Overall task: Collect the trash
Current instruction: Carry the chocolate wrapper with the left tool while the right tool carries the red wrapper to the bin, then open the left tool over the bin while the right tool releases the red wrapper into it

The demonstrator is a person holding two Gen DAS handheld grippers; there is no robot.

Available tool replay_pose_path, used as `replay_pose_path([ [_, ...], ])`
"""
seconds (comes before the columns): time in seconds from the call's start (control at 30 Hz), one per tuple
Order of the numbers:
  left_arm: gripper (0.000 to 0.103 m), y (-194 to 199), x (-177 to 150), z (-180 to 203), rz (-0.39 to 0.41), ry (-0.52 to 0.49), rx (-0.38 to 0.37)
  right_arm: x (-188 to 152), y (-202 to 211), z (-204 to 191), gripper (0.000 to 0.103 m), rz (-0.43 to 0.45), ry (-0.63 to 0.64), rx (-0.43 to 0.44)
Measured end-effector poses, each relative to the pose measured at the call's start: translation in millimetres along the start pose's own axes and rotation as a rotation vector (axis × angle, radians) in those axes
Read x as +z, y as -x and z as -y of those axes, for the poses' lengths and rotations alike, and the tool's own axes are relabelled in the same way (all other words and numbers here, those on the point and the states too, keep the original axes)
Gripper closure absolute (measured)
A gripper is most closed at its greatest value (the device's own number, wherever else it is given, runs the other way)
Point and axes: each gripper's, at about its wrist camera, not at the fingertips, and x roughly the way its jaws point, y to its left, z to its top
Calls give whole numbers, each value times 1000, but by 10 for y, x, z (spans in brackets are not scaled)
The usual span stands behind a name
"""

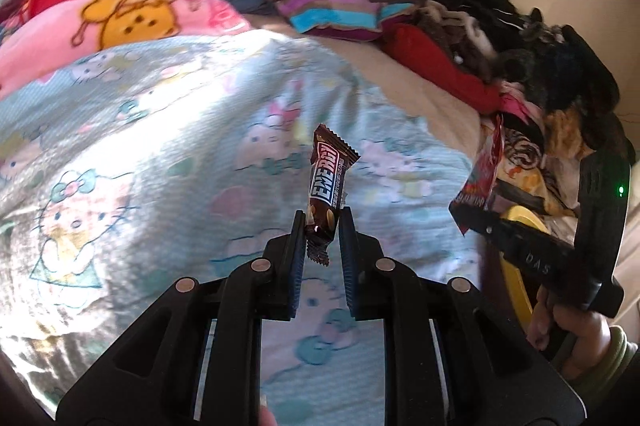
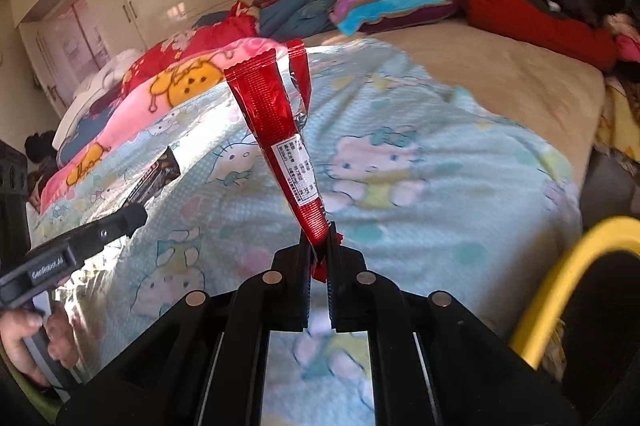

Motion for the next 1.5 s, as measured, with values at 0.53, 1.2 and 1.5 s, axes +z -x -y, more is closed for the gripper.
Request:
replay_pose_path([
  [0.53, 92, 110, -36, 807, 17, -134, -113, -511, 824, 603, 96, 63, -138, -105],
  [1.2, 92, 159, -187, 1500, 6, -270, -195, -768, 1472, 1120, 96, 118, -251, -198],
  [1.5, 92, 121, -335, 1883, -17, -346, -241, -874, 1664, 1410, 96, 120, -315, -262],
])
